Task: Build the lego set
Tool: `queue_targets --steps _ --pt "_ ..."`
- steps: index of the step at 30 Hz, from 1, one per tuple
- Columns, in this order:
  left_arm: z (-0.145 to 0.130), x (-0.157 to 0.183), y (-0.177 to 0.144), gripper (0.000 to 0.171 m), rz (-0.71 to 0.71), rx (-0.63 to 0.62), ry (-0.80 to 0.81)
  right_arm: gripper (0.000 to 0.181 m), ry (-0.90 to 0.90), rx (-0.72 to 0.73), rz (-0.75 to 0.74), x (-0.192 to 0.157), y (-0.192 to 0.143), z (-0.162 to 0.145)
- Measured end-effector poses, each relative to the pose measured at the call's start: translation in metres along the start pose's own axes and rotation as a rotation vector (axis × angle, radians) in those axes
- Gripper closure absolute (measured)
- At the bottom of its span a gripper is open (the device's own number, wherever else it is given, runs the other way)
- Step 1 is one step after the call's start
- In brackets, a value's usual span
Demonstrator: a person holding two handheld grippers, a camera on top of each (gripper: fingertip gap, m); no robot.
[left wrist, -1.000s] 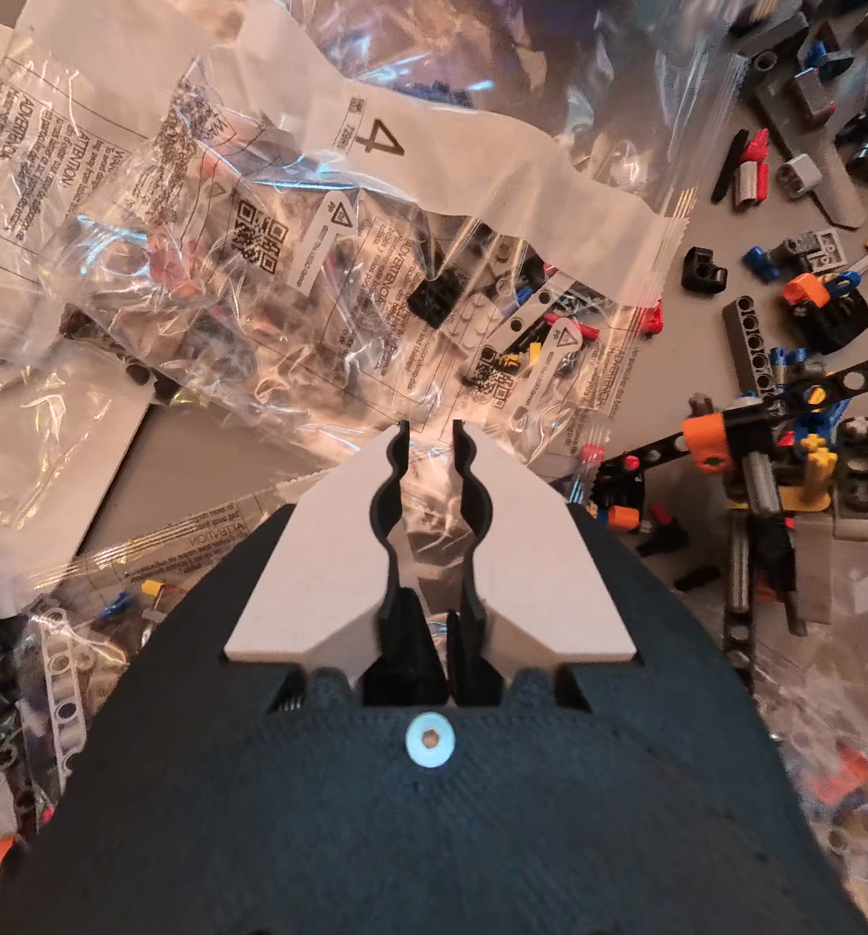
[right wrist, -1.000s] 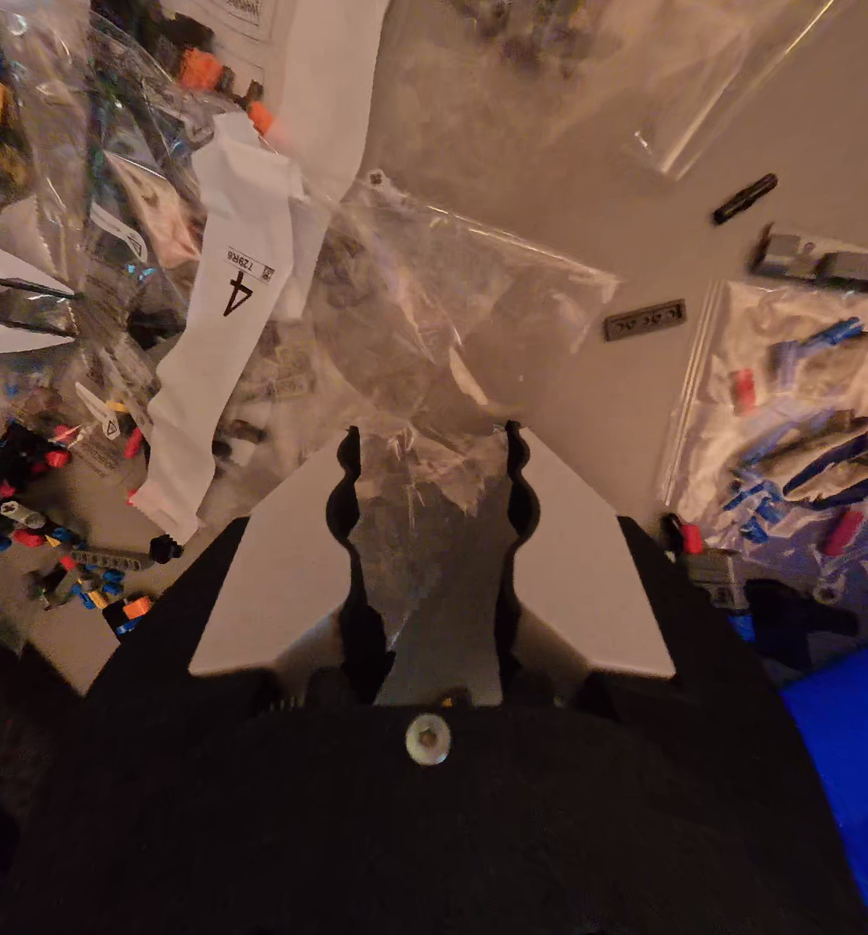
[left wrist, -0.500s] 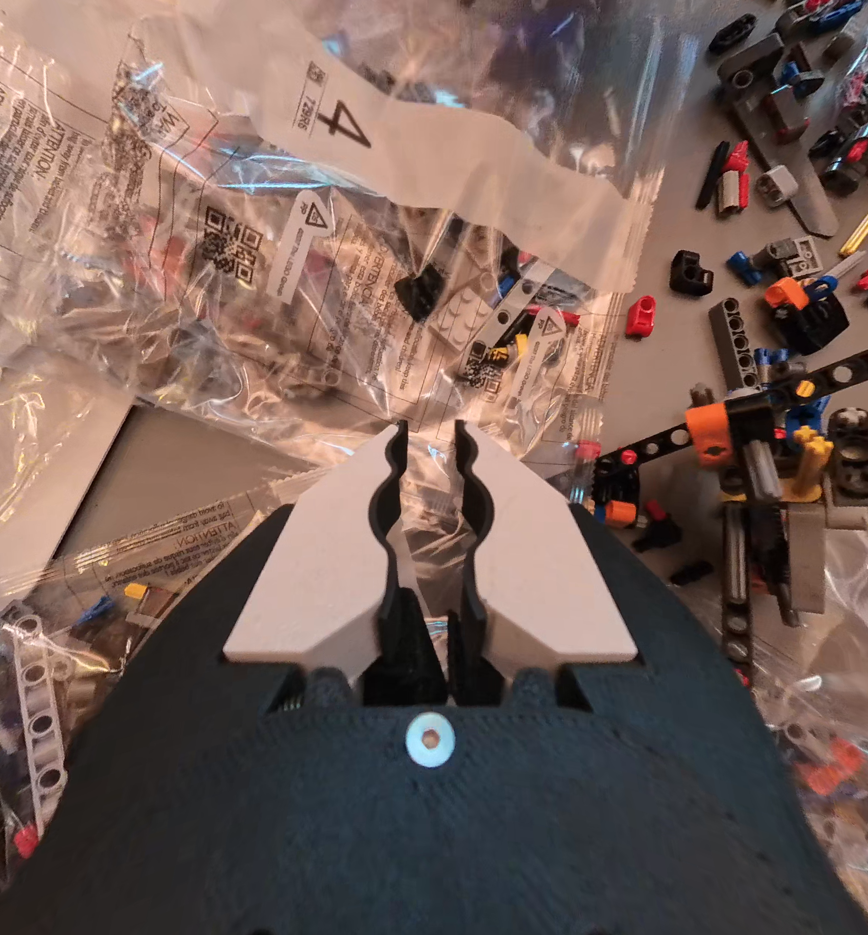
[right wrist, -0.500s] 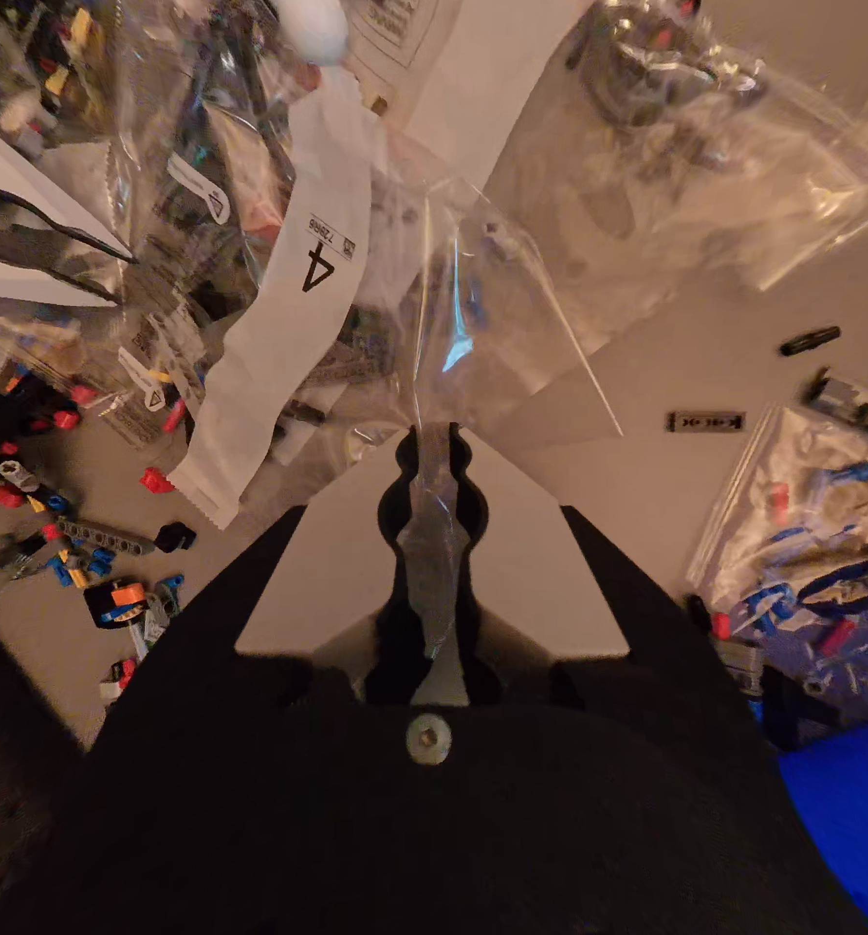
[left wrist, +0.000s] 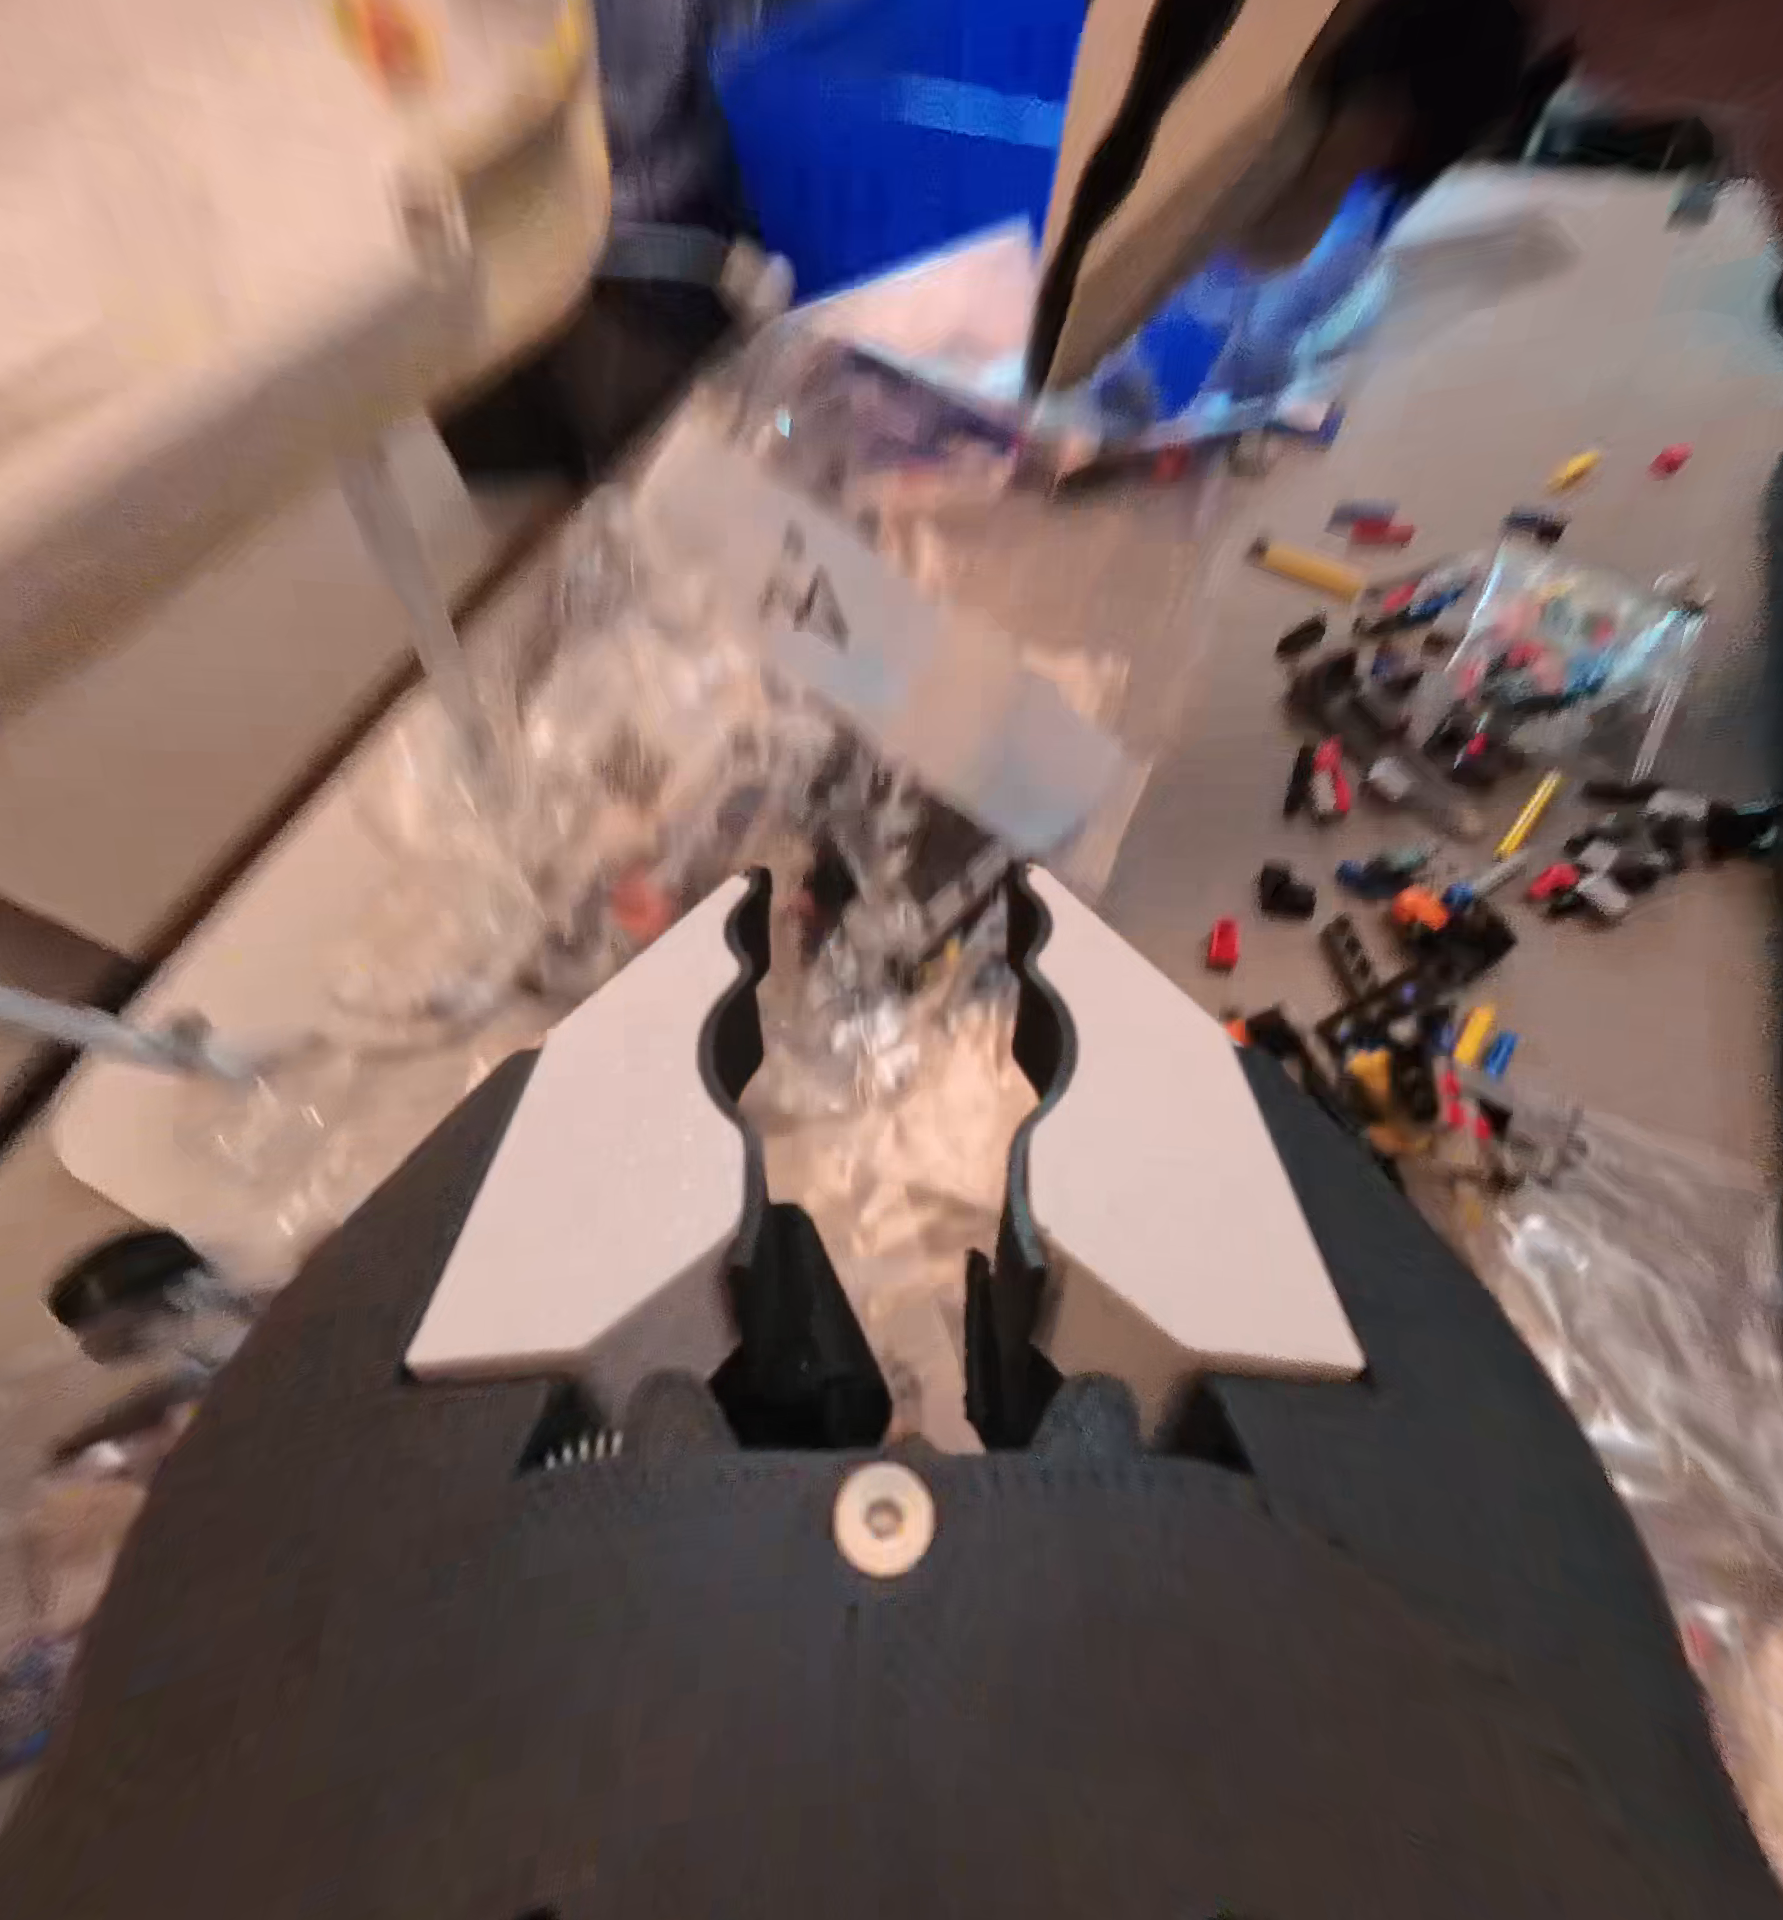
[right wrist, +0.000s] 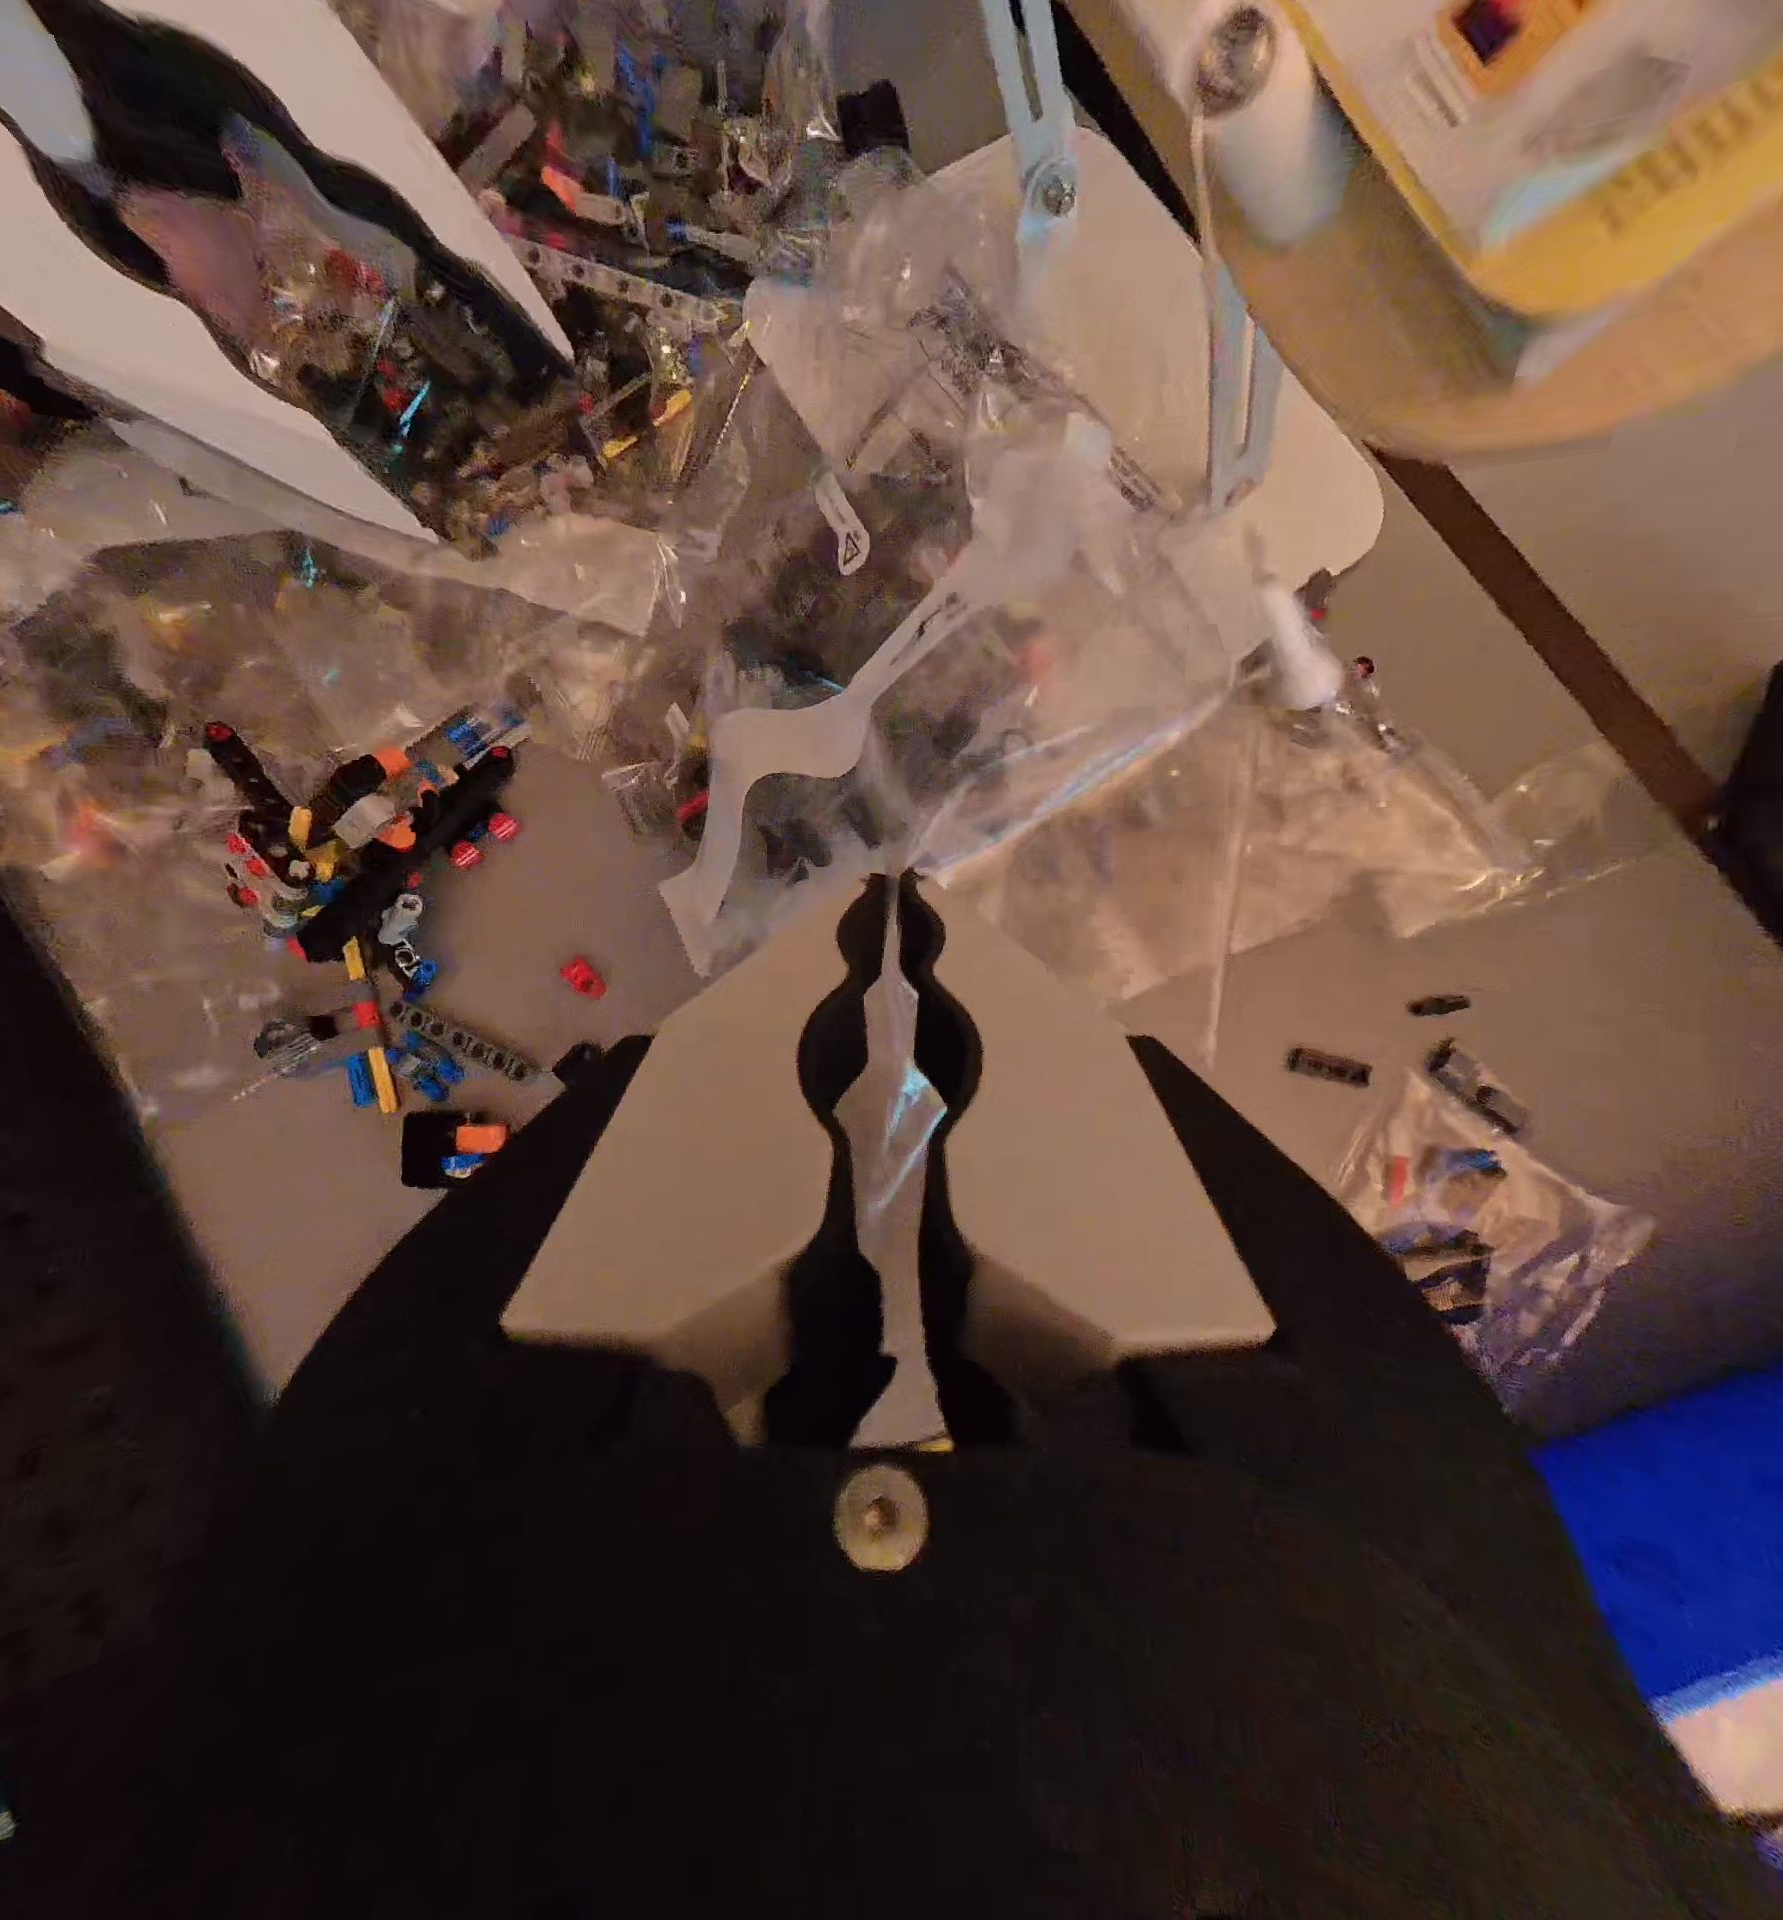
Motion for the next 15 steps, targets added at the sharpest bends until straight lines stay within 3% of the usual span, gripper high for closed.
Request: queue_targets --steps 3,8,10,15 --pt "0.033 0.018 -0.016 0.122 0.050 0.110 0.134 0.181 -0.054 0.002 0.041 -0.027 -0.011 0.029" --pt "0.054 0.023 0.011 0.115 0.089 -0.003 0.239 0.181 -0.101 -0.079 0.069 -0.053 -0.017 0.066" --pt "0.057 0.016 0.014 0.124 0.082 -0.002 0.240 0.181 -0.107 -0.098 0.071 -0.056 -0.017 0.074" --pt "0.059 0.007 0.009 0.153 0.015 0.101 0.210 0.181 -0.056 0.019 0.211 -0.058 -0.015 0.083"
Point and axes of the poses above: each gripper's, where its closed fingertips meet, y out along the fingers, z out of its top, x = y × z across the jaws, the point moved 6 cm from there along -y, back along the fingers, and after that the axes turned 12 degrees about -x, right-handed, at the moved point
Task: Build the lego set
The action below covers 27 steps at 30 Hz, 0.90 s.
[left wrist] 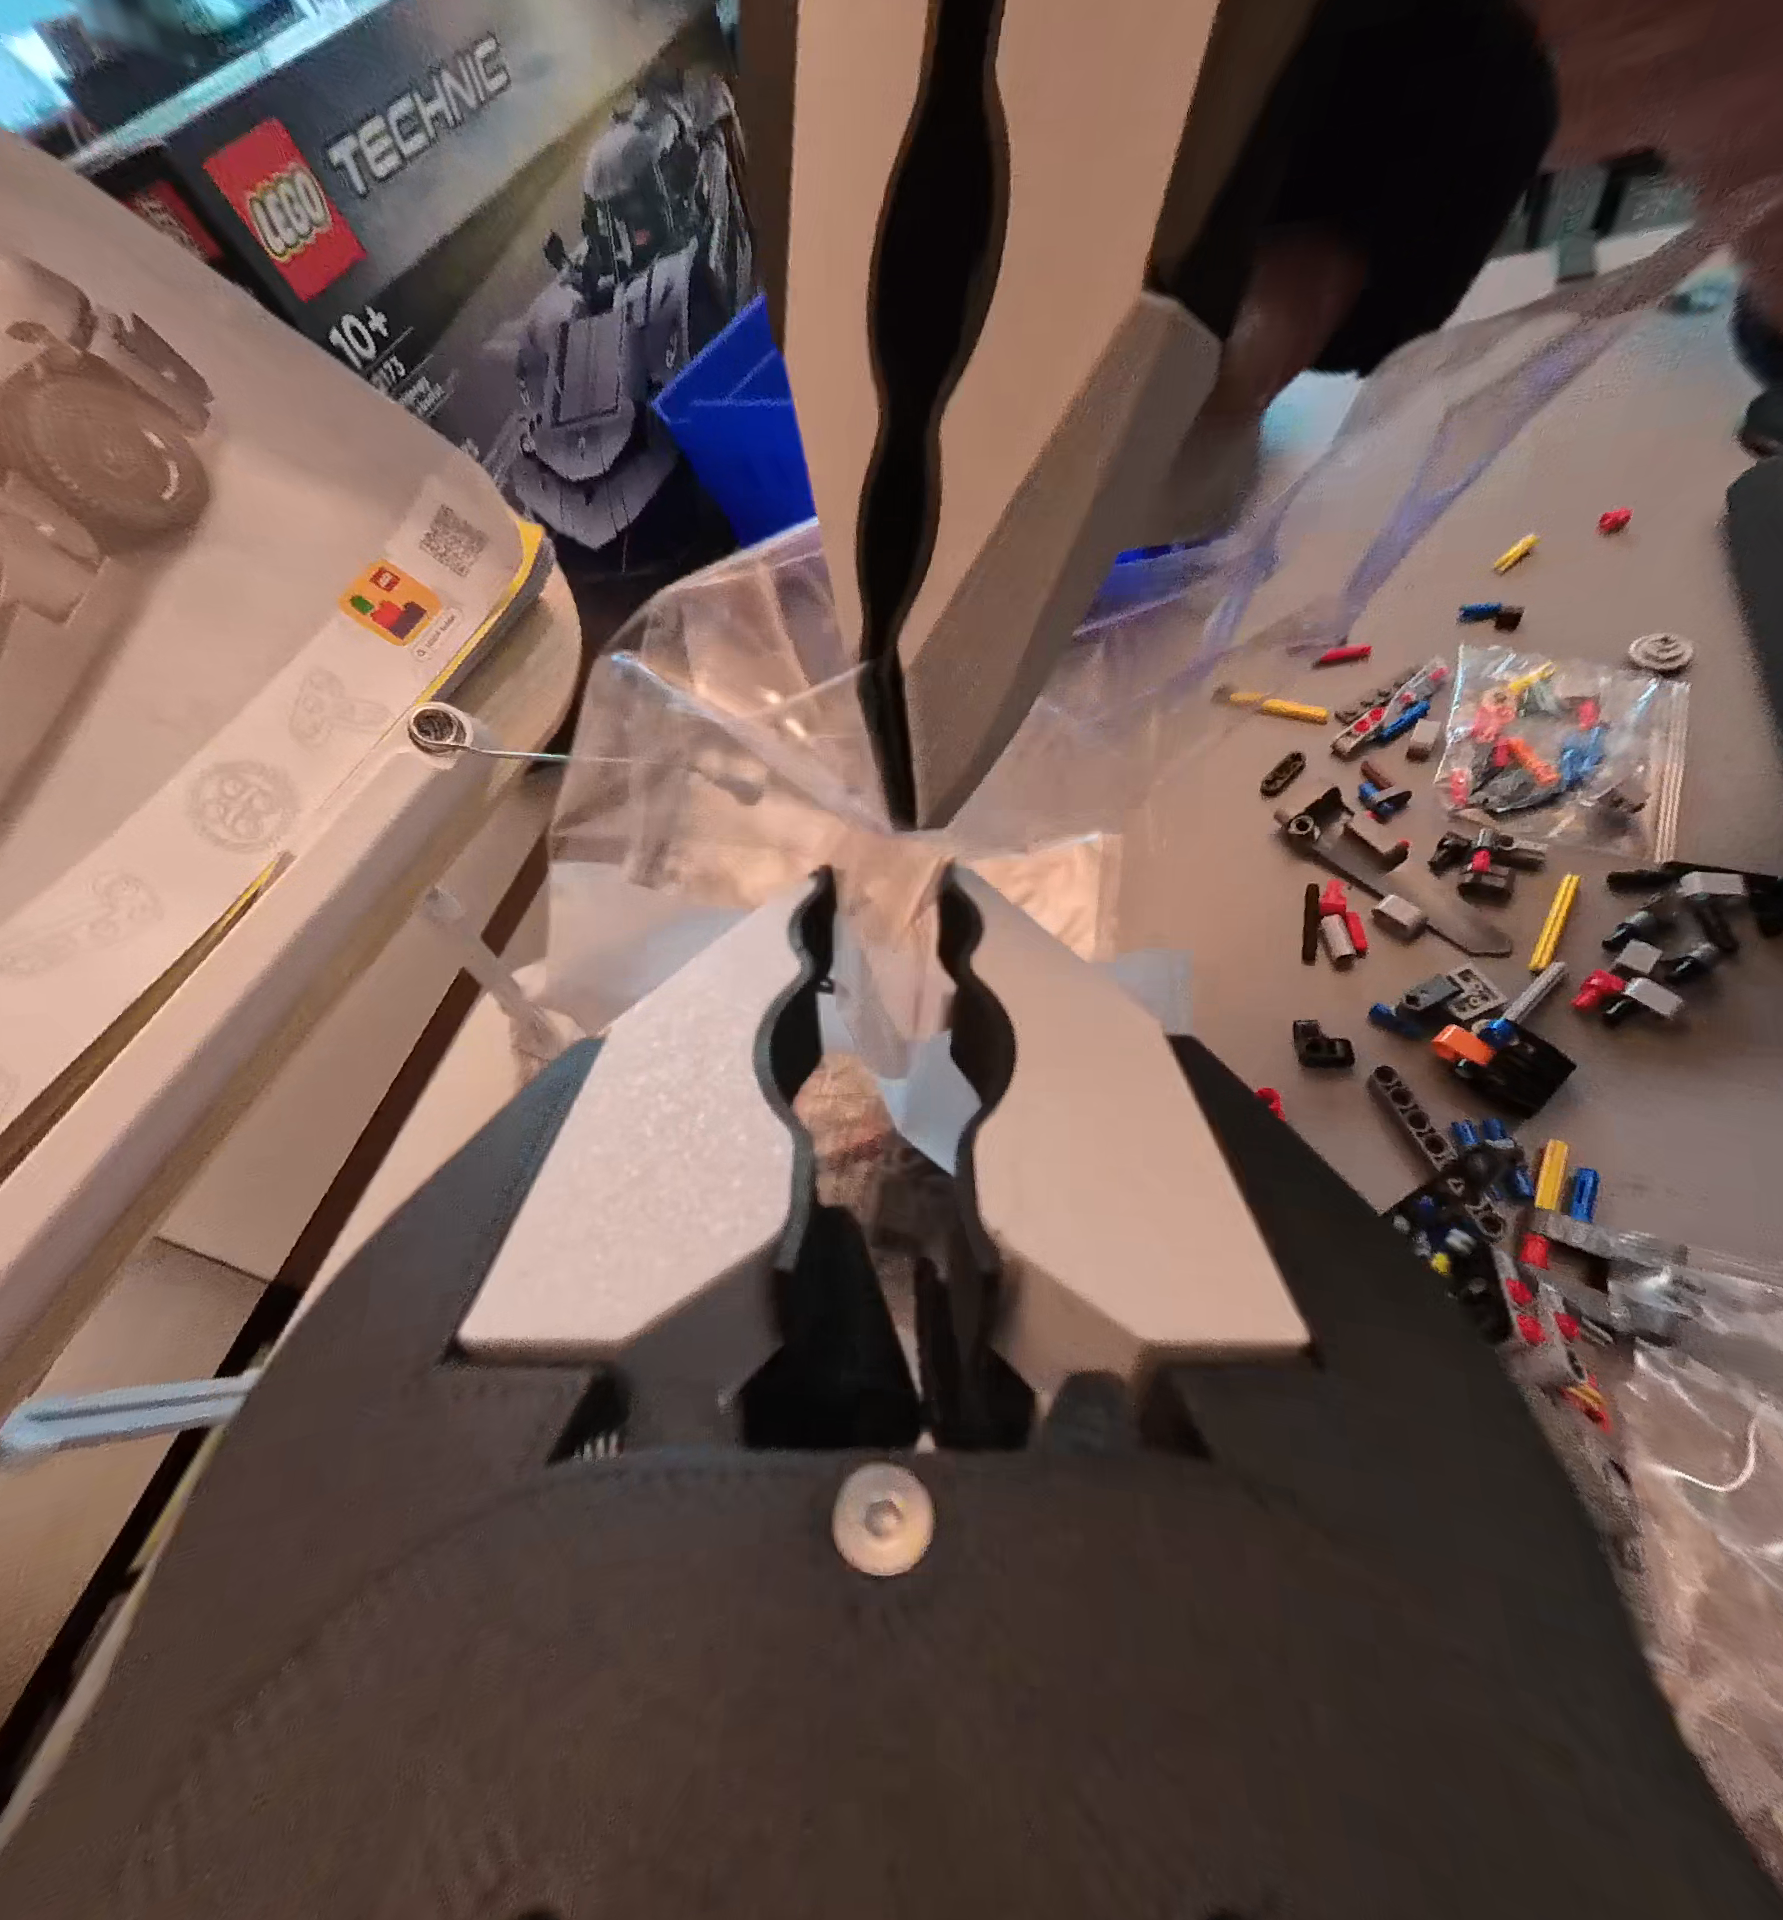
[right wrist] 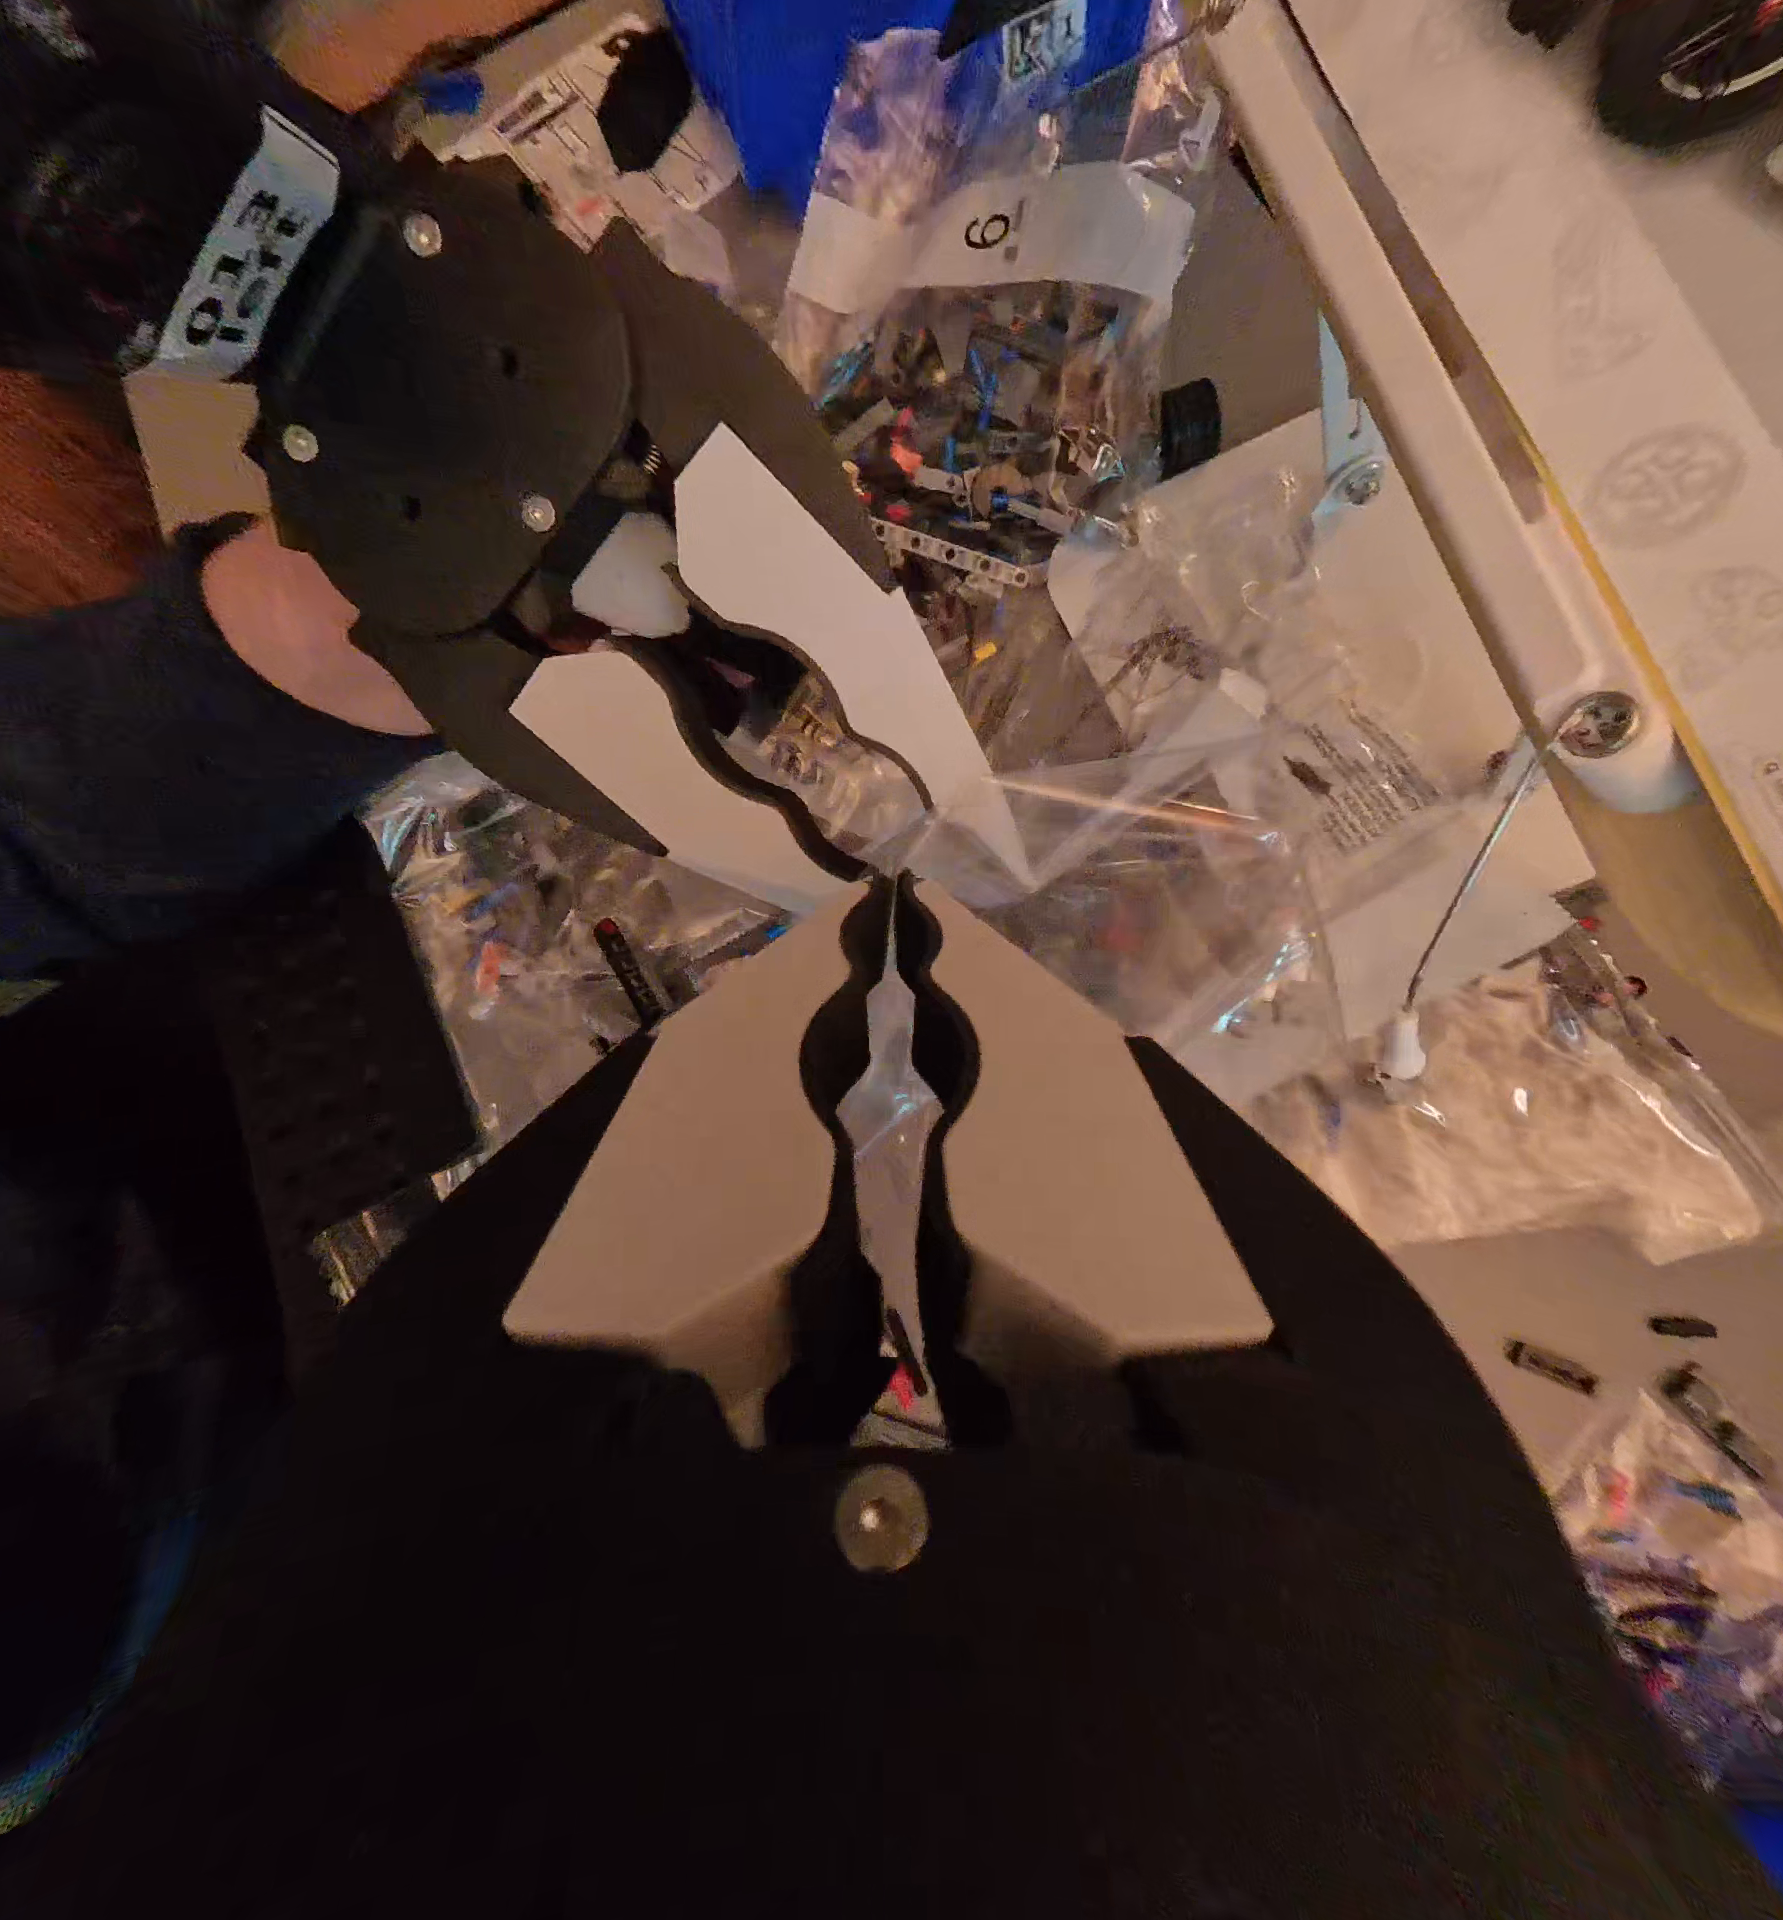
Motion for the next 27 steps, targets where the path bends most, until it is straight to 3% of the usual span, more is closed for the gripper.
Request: queue_targets --steps 4,9,13,15,17,19,21,26,27 --pt "-0.007 0.000 -0.004 0.171 -0.032 0.043 -0.023 0.181 -0.028 0.053 0.040 0.002 0.001 -0.003" --pt "-0.012 -0.004 -0.013 0.171 -0.058 0.083 -0.052 0.181 -0.021 0.166 0.056 0.000 -0.022 -0.003" --pt "-0.021 -0.009 -0.019 0.171 -0.071 0.094 -0.065 0.181 0.005 0.238 -0.203 0.021 -0.057 -0.018" --pt "-0.024 -0.010 -0.021 0.171 -0.086 0.088 -0.072 0.181 -0.022 0.266 -0.180 0.019 -0.063 -0.022" --pt "-0.026 -0.013 -0.021 0.171 -0.082 0.094 -0.090 0.174 -0.079 0.203 -0.141 0.012 -0.056 -0.026" --pt "-0.024 -0.013 -0.024 0.171 -0.120 0.138 -0.112 0.168 -0.138 0.103 -0.214 0.012 -0.045 -0.034" --pt "-0.025 -0.013 -0.028 0.171 -0.156 0.171 -0.131 0.152 -0.170 0.023 -0.209 0.011 -0.034 -0.039" --pt "-0.025 -0.010 -0.033 0.171 -0.266 0.277 -0.151 0.120 -0.233 0.113 -0.095 -0.006 -0.009 -0.016" --pt "-0.024 -0.010 -0.034 0.171 -0.278 0.298 -0.158 0.124 -0.241 0.087 -0.054 -0.010 0.002 -0.014"
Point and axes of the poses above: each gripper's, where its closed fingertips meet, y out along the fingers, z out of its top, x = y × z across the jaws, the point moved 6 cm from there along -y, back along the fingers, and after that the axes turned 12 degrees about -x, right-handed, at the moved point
